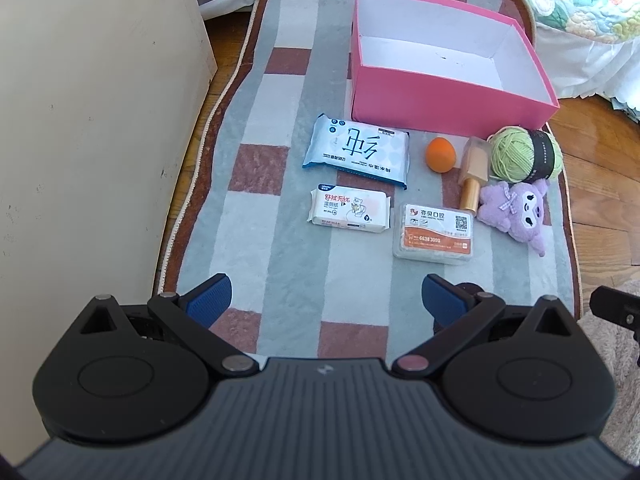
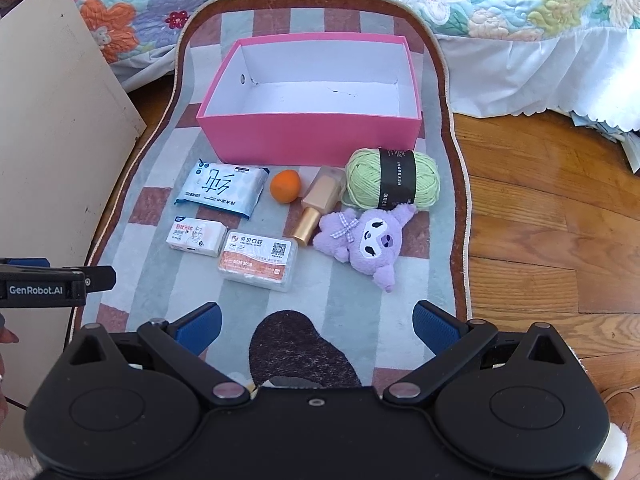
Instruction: Organize objects
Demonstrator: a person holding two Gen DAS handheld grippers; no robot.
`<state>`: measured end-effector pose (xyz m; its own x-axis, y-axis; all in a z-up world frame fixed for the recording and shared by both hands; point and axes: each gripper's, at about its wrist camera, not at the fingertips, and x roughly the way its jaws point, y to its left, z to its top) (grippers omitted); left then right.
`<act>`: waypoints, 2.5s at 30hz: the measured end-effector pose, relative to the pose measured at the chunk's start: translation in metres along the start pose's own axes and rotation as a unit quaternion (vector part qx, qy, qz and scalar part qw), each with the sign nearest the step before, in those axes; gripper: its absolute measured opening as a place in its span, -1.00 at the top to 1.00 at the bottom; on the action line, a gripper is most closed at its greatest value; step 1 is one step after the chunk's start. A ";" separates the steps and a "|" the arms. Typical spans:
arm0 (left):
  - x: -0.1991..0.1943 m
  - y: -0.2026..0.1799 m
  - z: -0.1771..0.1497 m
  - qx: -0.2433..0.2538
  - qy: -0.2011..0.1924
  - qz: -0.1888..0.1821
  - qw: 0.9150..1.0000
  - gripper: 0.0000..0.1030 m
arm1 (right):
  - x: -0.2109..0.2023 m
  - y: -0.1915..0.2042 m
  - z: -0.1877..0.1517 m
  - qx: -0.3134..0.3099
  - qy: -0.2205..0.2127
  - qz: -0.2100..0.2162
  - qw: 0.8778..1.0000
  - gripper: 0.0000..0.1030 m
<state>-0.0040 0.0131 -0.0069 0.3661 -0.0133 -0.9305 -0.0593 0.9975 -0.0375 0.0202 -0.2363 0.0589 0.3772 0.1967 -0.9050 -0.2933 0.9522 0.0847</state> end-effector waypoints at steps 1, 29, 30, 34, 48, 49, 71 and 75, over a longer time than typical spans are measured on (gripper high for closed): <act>0.001 0.001 0.000 -0.002 0.001 -0.001 1.000 -1.00 | -0.001 0.000 0.000 -0.002 0.000 0.000 1.000 -1.00; 0.006 0.002 -0.003 -0.008 0.013 -0.006 1.000 -1.00 | -0.008 0.002 -0.001 -0.006 -0.011 -0.012 1.000 -1.00; 0.006 0.002 -0.003 -0.009 0.013 -0.006 1.000 -1.00 | -0.007 0.002 -0.001 -0.005 -0.011 -0.012 1.000 -1.00; 0.006 0.001 -0.003 -0.008 0.014 -0.007 1.000 -1.00 | -0.006 0.001 -0.001 -0.003 -0.005 -0.006 1.000 -1.00; 0.002 -0.005 0.002 0.025 0.018 -0.021 0.999 -0.99 | -0.004 0.002 0.001 -0.005 0.001 0.001 1.000 -0.99; 0.003 -0.006 0.003 0.030 0.022 -0.024 0.999 -0.98 | -0.005 0.002 0.002 -0.006 -0.001 0.005 1.000 -0.98; 0.064 -0.043 0.066 0.087 -0.014 -0.073 0.993 -0.84 | 0.054 -0.029 0.026 -0.118 -0.087 0.209 0.967 -0.64; 0.098 -0.042 0.068 0.064 0.014 -0.089 0.994 -0.75 | 0.098 -0.031 0.040 -0.100 -0.025 0.173 0.979 -0.64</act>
<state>0.0972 -0.0250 -0.0714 0.3349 -0.1908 -0.9227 0.1244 0.9797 -0.1574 0.1014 -0.2369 -0.0155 0.2655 0.5157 -0.8146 -0.5758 0.7625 0.2950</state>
